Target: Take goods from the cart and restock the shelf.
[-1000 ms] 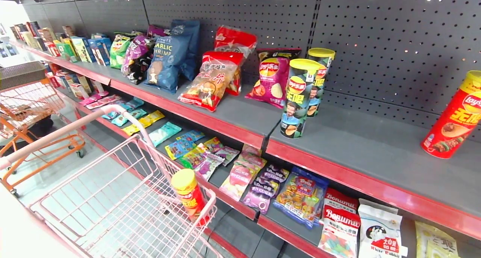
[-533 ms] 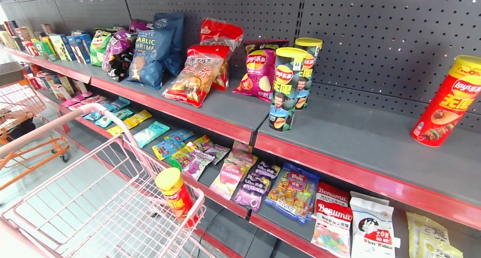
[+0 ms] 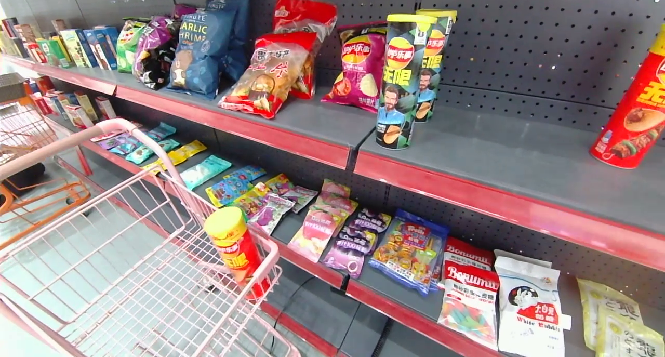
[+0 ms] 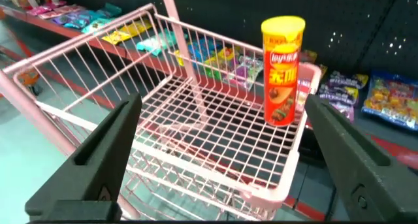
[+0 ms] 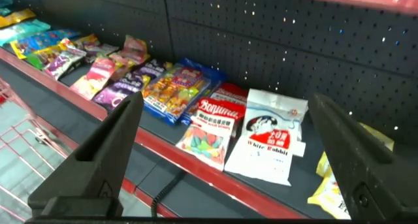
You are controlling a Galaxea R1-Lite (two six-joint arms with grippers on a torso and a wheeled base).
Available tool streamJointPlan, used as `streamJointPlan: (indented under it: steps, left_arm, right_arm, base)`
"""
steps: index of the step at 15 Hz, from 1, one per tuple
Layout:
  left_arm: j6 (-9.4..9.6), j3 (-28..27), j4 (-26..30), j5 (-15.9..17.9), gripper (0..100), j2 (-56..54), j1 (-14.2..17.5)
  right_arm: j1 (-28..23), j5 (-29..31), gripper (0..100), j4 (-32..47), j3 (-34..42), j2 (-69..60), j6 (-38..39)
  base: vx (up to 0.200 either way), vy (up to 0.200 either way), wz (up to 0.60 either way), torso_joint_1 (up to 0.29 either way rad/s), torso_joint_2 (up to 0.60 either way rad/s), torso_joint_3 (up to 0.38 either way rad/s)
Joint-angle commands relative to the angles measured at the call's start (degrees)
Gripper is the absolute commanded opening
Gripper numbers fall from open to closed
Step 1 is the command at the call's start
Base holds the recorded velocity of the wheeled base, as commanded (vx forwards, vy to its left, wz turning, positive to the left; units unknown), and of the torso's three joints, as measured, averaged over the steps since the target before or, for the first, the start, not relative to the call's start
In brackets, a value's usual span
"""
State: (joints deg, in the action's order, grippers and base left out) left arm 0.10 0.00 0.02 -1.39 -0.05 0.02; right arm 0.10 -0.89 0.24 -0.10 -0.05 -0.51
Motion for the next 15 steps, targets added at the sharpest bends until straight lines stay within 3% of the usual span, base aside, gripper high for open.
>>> streamJointPlan:
  steps: [1,7,8,9,10,15]
  left_arm:
    - [-0.01,0.0,0.0,0.0,100,0.0,0.1]
    - [0.69,0.0,-0.1,0.2,100,0.2,0.1]
    - [1.31,0.0,-0.2,0.2,100,0.0,0.2]
    - [3.95,0.0,-0.5,0.4,100,0.0,0.2]
    - [4.47,0.0,-0.6,0.6,100,0.0,0.2]
    - [4.38,0.0,-0.8,1.1,100,0.0,0.2]
  right_arm:
    - [0.0,0.0,100,0.0,0.0,0.0,0.0]
    - [0.0,0.0,100,0.1,0.0,0.0,0.1]
    - [0.0,0.0,100,0.1,0.0,0.0,0.1]
    - [0.0,0.0,100,0.0,0.0,0.0,0.1]
    - [0.0,0.1,100,0.0,0.0,0.0,0.1]
    - [0.0,0.1,100,0.0,0.0,0.0,0.2]
  base:
    - [0.000,0.000,0.00,-0.168,0.52,0.349]
    - [0.000,0.000,0.00,-0.062,0.20,0.141]
    - [0.000,0.000,0.00,0.000,0.00,0.000]
    - [0.000,0.000,0.00,0.000,0.00,0.000]
    - [0.000,0.000,0.00,0.000,0.00,0.000]
    - [0.000,0.000,0.00,0.000,0.00,0.000]
